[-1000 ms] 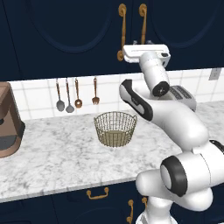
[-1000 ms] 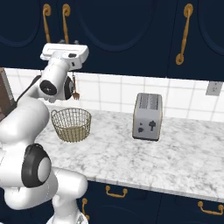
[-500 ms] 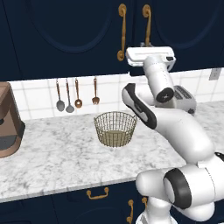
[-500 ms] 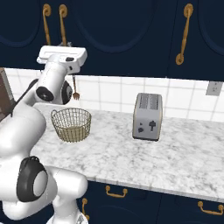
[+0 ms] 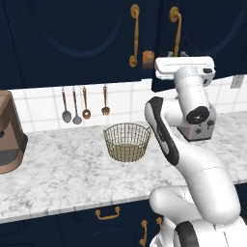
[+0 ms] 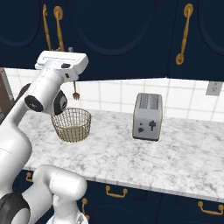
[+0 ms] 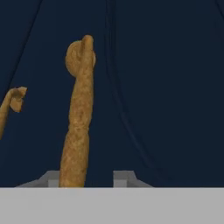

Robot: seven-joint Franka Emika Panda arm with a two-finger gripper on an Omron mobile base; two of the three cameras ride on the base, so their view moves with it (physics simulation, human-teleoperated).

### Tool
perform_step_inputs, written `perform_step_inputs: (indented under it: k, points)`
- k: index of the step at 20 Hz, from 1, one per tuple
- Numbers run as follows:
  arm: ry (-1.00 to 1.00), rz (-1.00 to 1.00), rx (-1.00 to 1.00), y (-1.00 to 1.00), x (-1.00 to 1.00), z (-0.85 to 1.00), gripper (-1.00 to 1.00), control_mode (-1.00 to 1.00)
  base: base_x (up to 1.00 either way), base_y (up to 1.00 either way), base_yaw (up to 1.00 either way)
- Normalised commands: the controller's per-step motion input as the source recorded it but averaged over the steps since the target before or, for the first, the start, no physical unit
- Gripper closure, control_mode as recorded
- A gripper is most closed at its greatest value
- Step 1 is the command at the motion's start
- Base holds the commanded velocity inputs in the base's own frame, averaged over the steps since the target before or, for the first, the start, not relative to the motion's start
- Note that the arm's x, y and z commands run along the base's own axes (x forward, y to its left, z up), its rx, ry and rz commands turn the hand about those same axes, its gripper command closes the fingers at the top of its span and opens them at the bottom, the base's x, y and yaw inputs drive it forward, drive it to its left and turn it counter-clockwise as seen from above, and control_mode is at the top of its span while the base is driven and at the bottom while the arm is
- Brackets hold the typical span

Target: Open the cabinet, pick up the bread from the cabinet and place it in the basket. Then move the basket to the dining counter.

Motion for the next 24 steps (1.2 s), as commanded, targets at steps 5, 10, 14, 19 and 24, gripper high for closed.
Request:
perform_step_inputs:
  k: [5, 10, 14, 19, 24]
  points:
    - [0.08, -0.23, 0.01, -0.72, -1.0, 0.45, 1.0, -1.0, 0.0, 0.0, 0.0]
    - [0.05, -0.26, 0.04, -0.78, -1.0, 0.38, 1.0, -1.0, 0.0, 0.0, 0.0]
    - [0.01, -0.2, 0.07, -0.96, -1.0, 0.25, 1.0, -1.0, 0.0, 0.0, 0.0]
    - [0.0, -0.13, 0.11, -0.91, -1.0, 0.2, 1.0, -1.0, 0.0, 0.0, 0.0]
    - [0.0, -0.07, 0.13, -0.82, -1.0, 0.21, 1.0, -1.0, 0.0, 0.0, 0.0]
